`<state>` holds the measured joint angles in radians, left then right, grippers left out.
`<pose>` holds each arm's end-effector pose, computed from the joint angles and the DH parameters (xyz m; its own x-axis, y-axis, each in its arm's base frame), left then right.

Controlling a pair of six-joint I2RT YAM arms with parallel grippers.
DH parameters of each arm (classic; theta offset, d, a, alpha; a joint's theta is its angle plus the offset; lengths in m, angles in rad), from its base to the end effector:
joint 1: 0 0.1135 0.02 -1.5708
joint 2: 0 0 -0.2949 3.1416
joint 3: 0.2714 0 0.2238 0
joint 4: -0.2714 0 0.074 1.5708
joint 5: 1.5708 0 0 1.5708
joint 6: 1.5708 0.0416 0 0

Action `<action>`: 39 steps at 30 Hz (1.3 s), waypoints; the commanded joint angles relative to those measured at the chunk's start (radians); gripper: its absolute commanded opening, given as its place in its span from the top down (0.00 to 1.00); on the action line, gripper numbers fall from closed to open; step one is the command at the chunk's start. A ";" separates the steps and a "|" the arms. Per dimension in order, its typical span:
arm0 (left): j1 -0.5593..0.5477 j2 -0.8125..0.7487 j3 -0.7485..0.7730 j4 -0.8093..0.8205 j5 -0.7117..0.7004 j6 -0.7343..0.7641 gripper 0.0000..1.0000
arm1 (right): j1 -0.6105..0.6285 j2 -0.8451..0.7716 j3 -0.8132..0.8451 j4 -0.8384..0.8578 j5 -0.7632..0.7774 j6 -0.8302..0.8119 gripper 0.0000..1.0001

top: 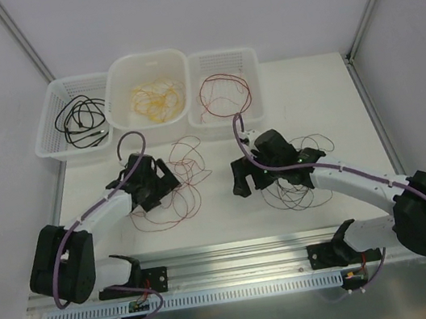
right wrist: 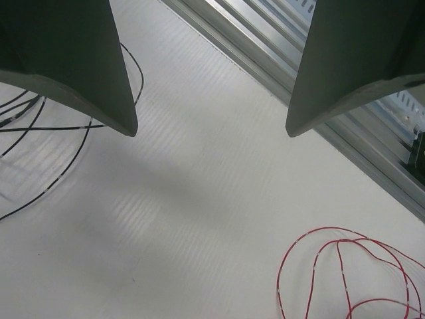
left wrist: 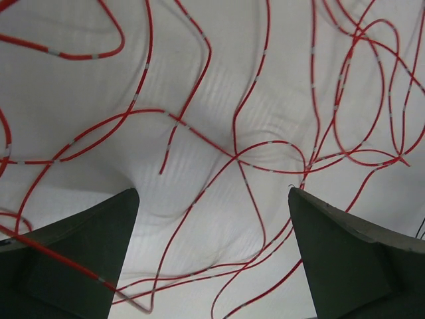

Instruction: Untangle the cables

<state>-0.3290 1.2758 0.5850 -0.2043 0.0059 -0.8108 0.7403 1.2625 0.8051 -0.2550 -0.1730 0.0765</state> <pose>0.1996 -0.0684 0.2143 -0.7454 -0.5114 -0.4275 -0.3102 0.8339 -0.4565 0.1705 0.1655 0.2780 -0.5393 -0.3907 -0.7460 -0.7215 0.6712 0.1700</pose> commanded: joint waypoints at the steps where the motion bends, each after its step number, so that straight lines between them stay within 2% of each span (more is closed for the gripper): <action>1: -0.034 0.097 0.009 0.045 0.051 0.001 0.01 | 0.019 0.006 0.046 0.060 -0.011 0.025 0.01; 2: -0.041 0.117 0.015 0.049 0.045 -0.004 0.02 | 0.022 0.011 0.045 0.057 -0.007 0.025 0.00; 4: -0.061 0.180 0.033 0.051 0.029 -0.019 0.11 | 0.030 0.018 0.043 0.050 0.007 0.025 0.00; 6: -0.091 0.235 0.048 0.048 0.013 -0.027 0.21 | 0.033 0.023 0.037 0.042 0.020 0.026 0.00; 7: -0.100 0.252 0.065 0.046 0.009 -0.034 0.29 | 0.034 0.028 0.034 0.043 0.021 0.028 0.00; 13: -0.195 0.364 0.148 -0.001 -0.044 -0.048 0.57 | 0.037 0.054 0.034 0.048 0.041 0.031 0.01; 14: -0.209 0.378 0.163 -0.010 -0.053 -0.045 0.65 | 0.037 0.060 0.039 0.048 0.041 0.032 0.00; 16: -0.243 0.410 0.194 -0.035 -0.072 -0.045 0.76 | 0.037 0.063 0.042 0.048 0.041 0.032 0.00; 17: -0.251 0.416 0.202 -0.043 -0.081 -0.045 0.93 | 0.037 0.061 0.042 0.045 0.041 0.032 0.00; 18: -0.263 0.424 0.206 -0.049 -0.089 -0.047 1.00 | 0.036 0.060 0.034 0.045 0.043 0.032 0.00; 23: -0.286 0.364 0.222 -0.112 -0.147 -0.022 1.00 | 0.036 0.025 0.011 0.025 0.064 0.029 0.01; 30: -0.369 0.165 0.314 -0.233 -0.233 0.082 1.00 | 0.037 -0.098 -0.027 -0.027 0.095 0.026 0.00; 39: -0.429 0.013 0.512 -0.355 -0.291 0.229 1.00 | 0.037 -0.425 -0.034 -0.217 0.277 -0.006 0.01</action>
<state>-0.7353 1.3384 0.9997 -0.4904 -0.2382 -0.6842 0.7723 0.9279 0.7624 -0.3847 0.0055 0.0883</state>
